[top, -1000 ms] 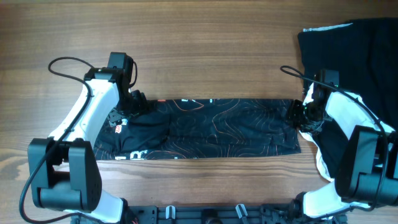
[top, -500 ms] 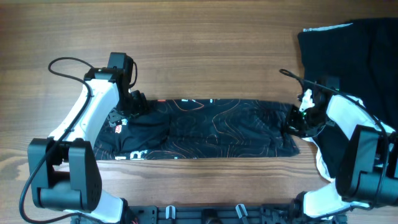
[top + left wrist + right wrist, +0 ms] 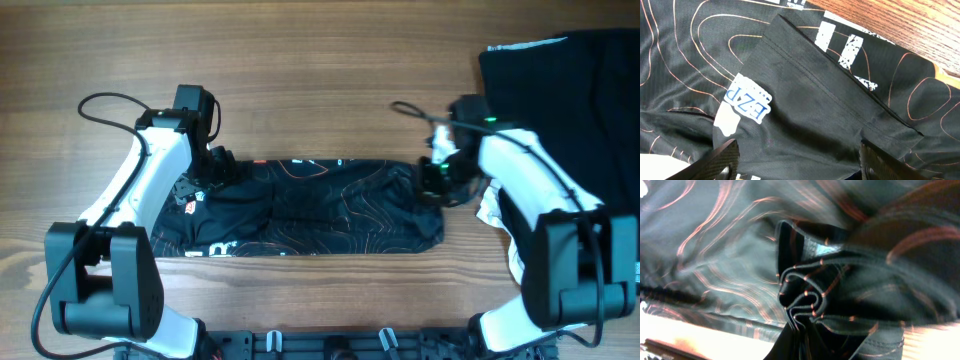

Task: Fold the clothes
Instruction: 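Grasp the right end of the folded strip with the right gripper and fold it leftward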

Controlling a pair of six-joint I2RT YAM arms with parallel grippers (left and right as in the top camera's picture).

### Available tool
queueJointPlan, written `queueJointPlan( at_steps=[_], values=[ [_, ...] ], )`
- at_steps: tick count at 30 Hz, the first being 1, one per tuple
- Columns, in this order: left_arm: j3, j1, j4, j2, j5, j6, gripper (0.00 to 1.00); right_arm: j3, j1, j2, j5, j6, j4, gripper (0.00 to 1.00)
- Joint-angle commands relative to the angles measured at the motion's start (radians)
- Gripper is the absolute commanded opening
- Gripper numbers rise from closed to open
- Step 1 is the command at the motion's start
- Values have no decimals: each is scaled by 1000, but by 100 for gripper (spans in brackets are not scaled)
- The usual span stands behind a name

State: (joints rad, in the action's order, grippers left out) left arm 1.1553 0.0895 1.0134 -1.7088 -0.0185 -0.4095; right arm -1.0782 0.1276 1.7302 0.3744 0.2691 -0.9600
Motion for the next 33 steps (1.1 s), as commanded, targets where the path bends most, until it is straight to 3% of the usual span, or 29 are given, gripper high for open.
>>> queueJointPlan(
  at_steps=[1,4,8,24,25,26,28,33],
  values=[
    [-11,-5,0,10,-13,-18,77,-18,144,-21,76,132,83,4],
    [-11,-5,0,10,-13,-18,77,-18,295,-21,76,231,211,4],
    [-11,-5,0,10,-13,-18,77,-18,393,-19,76,285,330,4],
    [-11,-5,1,10,-12,-18,77,-17,491,-19,103,291,362,5],
    [-11,-5,1,10,-12,-18,77,-17,509,-19,101,290,377,12],
    [-11,-5,1,10,-12,-18,77,-17,511,-19,98,290,385,30],
    [-11,-5,1,10,-12,-17,77,-17,509,-19,90,263,391,33],
    [-11,-5,12,10,-13,-17,77,-18,443,-21,-213,261,192,38]
  ],
)
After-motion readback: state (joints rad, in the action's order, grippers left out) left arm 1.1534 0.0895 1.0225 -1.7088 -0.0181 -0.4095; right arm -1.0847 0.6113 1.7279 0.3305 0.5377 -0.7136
